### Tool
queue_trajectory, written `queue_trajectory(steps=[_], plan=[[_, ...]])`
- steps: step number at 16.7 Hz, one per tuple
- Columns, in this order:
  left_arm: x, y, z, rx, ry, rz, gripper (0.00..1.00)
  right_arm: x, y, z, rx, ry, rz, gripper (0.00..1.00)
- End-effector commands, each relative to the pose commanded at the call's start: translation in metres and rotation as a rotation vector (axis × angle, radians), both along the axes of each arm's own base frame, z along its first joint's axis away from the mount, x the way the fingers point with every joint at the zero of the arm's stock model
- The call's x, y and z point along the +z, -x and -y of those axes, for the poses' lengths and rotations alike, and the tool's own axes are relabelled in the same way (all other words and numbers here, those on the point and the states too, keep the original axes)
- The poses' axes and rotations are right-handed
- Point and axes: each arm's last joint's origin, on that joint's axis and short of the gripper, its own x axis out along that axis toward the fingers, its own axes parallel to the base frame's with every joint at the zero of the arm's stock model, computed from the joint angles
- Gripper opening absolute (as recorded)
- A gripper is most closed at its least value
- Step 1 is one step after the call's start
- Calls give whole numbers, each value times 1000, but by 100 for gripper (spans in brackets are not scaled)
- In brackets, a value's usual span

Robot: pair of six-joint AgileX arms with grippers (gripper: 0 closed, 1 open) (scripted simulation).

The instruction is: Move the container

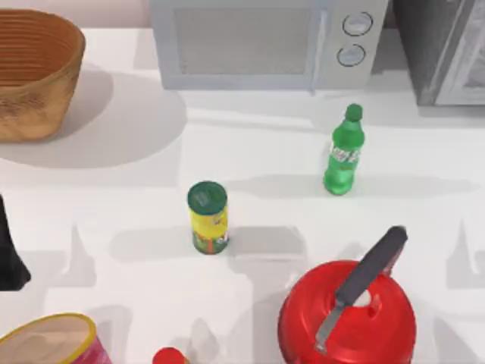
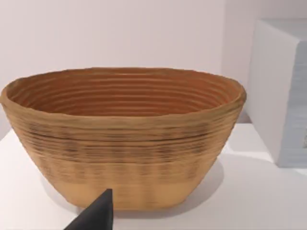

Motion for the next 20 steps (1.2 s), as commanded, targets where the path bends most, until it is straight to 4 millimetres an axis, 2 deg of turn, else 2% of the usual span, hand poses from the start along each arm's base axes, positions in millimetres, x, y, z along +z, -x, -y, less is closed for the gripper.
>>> queue_trajectory(steps=[4,10,13,15,17,20], plan=[[0,0,0,0,0,0,100,5,-1,-1,17,2,19,100],[0,0,0,0,0,0,100,48,-16,-7,171,30,153,100],[0,0,0,0,0,0,100,66,-38,-13,283,56,197,100],[0,0,0,0,0,0,100,70,-58,-18,362,73,207,100],[0,0,0,0,0,0,100,67,-81,-23,441,85,201,100],[0,0,0,0,0,0,100,46,-115,-31,550,90,160,100]])
